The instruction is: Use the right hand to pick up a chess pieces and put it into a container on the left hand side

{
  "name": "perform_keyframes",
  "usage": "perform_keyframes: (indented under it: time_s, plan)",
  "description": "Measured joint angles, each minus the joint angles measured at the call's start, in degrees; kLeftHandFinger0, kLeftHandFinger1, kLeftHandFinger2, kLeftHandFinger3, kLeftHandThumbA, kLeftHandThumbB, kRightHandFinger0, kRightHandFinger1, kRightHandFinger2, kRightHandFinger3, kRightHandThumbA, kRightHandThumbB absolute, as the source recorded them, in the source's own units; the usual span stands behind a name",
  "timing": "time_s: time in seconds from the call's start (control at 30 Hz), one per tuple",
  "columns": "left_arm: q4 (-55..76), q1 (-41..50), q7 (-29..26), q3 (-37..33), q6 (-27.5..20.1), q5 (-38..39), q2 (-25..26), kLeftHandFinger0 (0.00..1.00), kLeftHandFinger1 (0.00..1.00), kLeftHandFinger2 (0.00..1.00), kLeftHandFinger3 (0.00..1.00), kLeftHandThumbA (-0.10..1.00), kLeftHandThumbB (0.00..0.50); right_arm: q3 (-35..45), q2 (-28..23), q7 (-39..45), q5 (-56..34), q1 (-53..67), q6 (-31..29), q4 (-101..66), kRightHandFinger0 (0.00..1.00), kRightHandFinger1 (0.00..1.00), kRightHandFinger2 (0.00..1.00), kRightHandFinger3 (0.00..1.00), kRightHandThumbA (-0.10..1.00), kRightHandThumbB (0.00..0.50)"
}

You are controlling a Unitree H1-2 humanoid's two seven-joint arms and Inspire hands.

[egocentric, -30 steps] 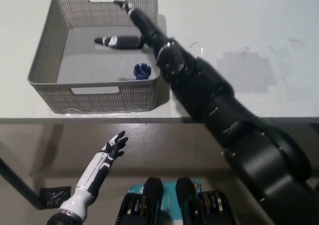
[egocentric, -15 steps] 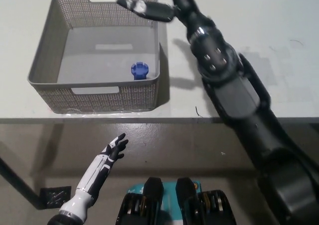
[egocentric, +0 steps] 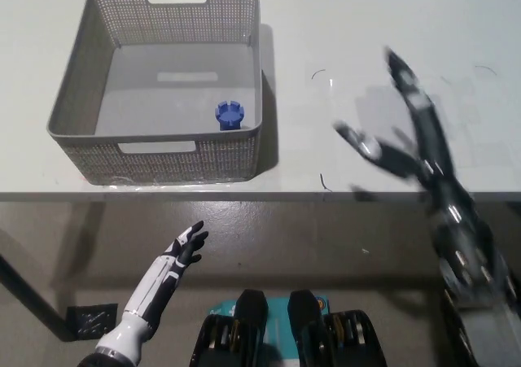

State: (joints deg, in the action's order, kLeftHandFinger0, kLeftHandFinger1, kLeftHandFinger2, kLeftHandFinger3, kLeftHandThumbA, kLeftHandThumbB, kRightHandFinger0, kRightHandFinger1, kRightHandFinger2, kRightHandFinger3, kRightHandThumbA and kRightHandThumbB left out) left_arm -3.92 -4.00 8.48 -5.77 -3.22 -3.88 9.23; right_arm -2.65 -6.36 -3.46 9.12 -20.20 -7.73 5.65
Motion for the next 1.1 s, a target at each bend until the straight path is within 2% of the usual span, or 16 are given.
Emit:
perform_keyframes:
  time_s: [0.07, 0.1, 0.13, 0.17, 0.2, 0.3, 0.37, 0.47, 0.63, 0.77, 0.83, 0.93, 1.03, 1.1]
  plan:
    - [0.00, 0.41, 0.04, 0.05, -0.14, -0.06, 0.47, 1.00, 1.00, 1.00, 1.00, 1.00, 0.100, 1.00, -0.37, 0.47, -1.93, 7.05, -1.20, -3.02, 1.00, 1.00, 1.00, 1.00, 1.00, 0.405]
    - [0.00, 0.50, 0.05, 0.07, -0.16, -0.08, 0.61, 1.00, 1.00, 1.00, 1.00, 1.00, 0.108, 1.16, -0.39, 0.59, -2.42, 8.53, -1.42, -3.30, 1.00, 1.00, 1.00, 1.00, 1.00, 0.391]
    - [0.00, 0.57, 0.11, 0.05, -0.16, -0.12, 0.88, 1.00, 1.00, 1.00, 1.00, 1.00, 0.104, 1.36, -0.39, 0.89, -3.15, 11.27, -1.73, -3.36, 1.00, 1.00, 1.00, 1.00, 1.00, 0.357]
    - [0.01, 0.55, 0.15, 0.05, -0.16, -0.14, 0.99, 1.00, 1.00, 1.00, 1.00, 1.00, 0.106, 1.36, -0.37, 1.16, -3.82, 13.26, -2.04, -3.34, 1.00, 1.00, 1.00, 1.00, 1.00, 0.348]
    - [0.01, 0.49, 0.23, 0.04, -0.17, -0.14, 1.02, 1.00, 1.00, 1.00, 1.00, 1.00, 0.112, 1.34, -0.34, 1.48, -4.34, 14.69, -2.54, -3.23, 1.00, 1.00, 1.00, 1.00, 1.00, 0.361]
    - [0.01, 0.34, 0.34, 0.01, -0.31, -0.16, 1.04, 1.00, 1.00, 1.00, 1.00, 1.00, 0.125, 1.23, -0.07, 2.70, -6.48, 17.20, -3.77, -2.13, 1.00, 1.00, 1.00, 1.00, 1.00, 0.355]
    - [0.00, 0.35, 0.35, -0.01, -0.35, -0.18, 1.07, 1.00, 1.00, 1.00, 1.00, 1.00, 0.148, 1.09, 0.10, 3.42, -7.53, 18.08, -4.48, -1.71, 1.00, 1.00, 1.00, 1.00, 1.00, 0.323]
    - [-0.01, 0.35, 0.36, -0.03, -0.39, -0.18, 1.07, 1.00, 1.00, 1.00, 1.00, 1.00, 0.166, 1.03, 0.24, 4.44, -9.01, 19.38, -5.29, -1.54, 1.00, 1.00, 1.00, 1.00, 1.00, 0.336]
    - [-0.06, 0.23, 0.35, 0.11, -0.37, -0.16, 1.07, 1.00, 1.00, 1.00, 1.00, 1.00, 0.163, 0.98, 0.20, 5.85, -10.15, 21.00, -6.38, -0.24, 1.00, 1.00, 1.00, 1.00, 1.00, 0.294]
    - [-0.12, 0.05, 0.34, 0.25, -0.37, -0.14, 1.07, 1.00, 1.00, 1.00, 1.00, 1.00, 0.173, 0.79, -0.24, 7.16, -10.82, 22.24, -7.56, 0.90, 1.00, 1.00, 1.00, 1.00, 1.00, 0.311]
    - [-0.12, 0.11, 0.35, 0.30, -0.34, -0.12, 1.06, 1.00, 1.00, 1.00, 1.00, 1.00, 0.168, 0.64, -0.43, 7.70, -11.08, 22.99, -7.59, 0.94, 1.00, 1.00, 1.00, 1.00, 1.00, 0.306]
    - [-0.11, 0.30, 0.34, 0.31, -0.33, -0.11, 1.04, 1.00, 1.00, 1.00, 1.00, 1.00, 0.155, 0.10, -0.49, 8.76, -11.28, 23.70, -7.58, 1.03, 1.00, 1.00, 1.00, 1.00, 1.00, 0.324]
    - [-0.11, 0.79, 0.33, 0.34, -0.33, -0.10, 0.97, 1.00, 1.00, 1.00, 1.00, 1.00, 0.125, -0.40, -0.62, 9.63, -11.30, 23.96, -7.57, 1.16, 1.00, 1.00, 1.00, 1.00, 1.00, 0.308]
    - [-0.10, 1.03, 0.32, 0.45, -0.33, -0.10, 0.96, 1.00, 1.00, 1.00, 1.00, 1.00, 0.135, -0.73, -0.72, 10.19, -11.29, 23.85, -7.56, 1.39, 1.00, 1.00, 1.00, 1.00, 1.00, 0.309]
